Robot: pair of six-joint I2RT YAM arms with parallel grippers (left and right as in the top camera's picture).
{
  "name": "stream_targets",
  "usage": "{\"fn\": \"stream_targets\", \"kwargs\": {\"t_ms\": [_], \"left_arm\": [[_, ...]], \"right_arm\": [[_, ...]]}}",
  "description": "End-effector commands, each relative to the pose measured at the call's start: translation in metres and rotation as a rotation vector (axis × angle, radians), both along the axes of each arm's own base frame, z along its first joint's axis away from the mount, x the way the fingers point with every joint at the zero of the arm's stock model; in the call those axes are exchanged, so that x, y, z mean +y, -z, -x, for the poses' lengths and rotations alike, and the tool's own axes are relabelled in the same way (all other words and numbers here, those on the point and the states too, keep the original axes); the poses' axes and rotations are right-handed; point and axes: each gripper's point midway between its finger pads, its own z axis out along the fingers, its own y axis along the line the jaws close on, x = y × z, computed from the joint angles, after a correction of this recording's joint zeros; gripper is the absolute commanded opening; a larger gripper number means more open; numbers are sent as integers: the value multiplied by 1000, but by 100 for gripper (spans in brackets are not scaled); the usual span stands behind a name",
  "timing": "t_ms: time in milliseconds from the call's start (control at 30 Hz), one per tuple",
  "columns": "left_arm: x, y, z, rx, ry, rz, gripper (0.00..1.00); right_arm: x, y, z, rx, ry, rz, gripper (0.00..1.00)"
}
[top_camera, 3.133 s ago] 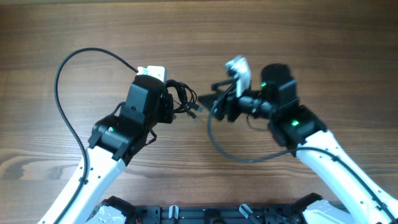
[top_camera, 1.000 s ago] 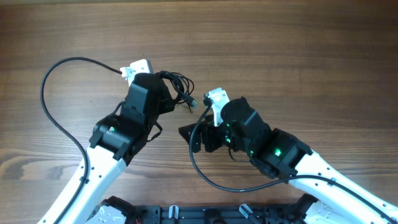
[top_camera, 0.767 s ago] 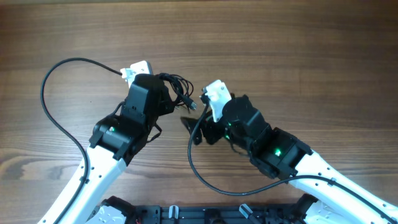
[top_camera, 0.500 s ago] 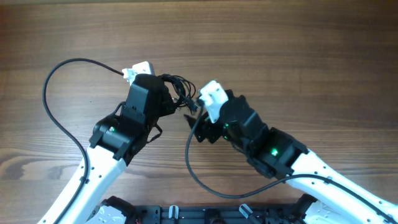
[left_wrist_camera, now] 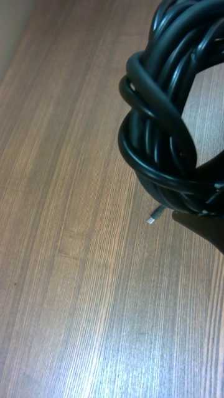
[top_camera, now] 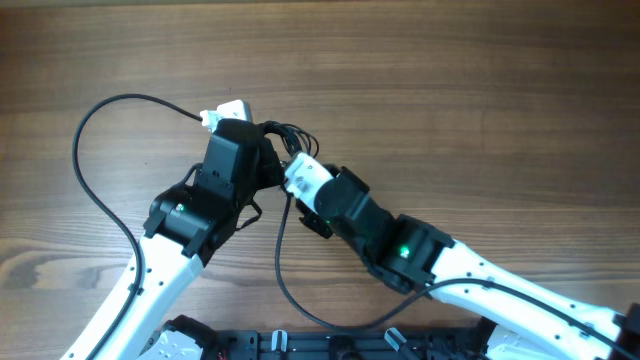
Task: Untangle cables
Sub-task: 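Hold the coil with both grippers and rotate the right gripper to loosen loops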
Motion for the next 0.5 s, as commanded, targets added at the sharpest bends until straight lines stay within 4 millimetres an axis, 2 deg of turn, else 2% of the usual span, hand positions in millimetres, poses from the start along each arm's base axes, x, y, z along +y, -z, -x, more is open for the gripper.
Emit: {"fn": "stream_targets", "kwargs": {"t_ms": [0, 33, 167, 300, 467], "left_arm": [[-3, -3, -1, -5, 17, 10, 4], [-2, -3, -1, -6, 13, 7, 4], [4, -4, -4, -20, -17, -20, 4], [6, -5, -4, -24, -26, -27, 4], [2, -4, -3, -16, -11, -8, 4]], "right_arm": [[2, 4, -1, 30, 39, -37, 10], [3, 1, 1, 56, 57, -81, 4], [14, -19, 22, 167, 2, -242, 4], [20, -64, 53, 290, -82, -466, 4], [15, -87, 63, 323, -88, -565, 4]]}}
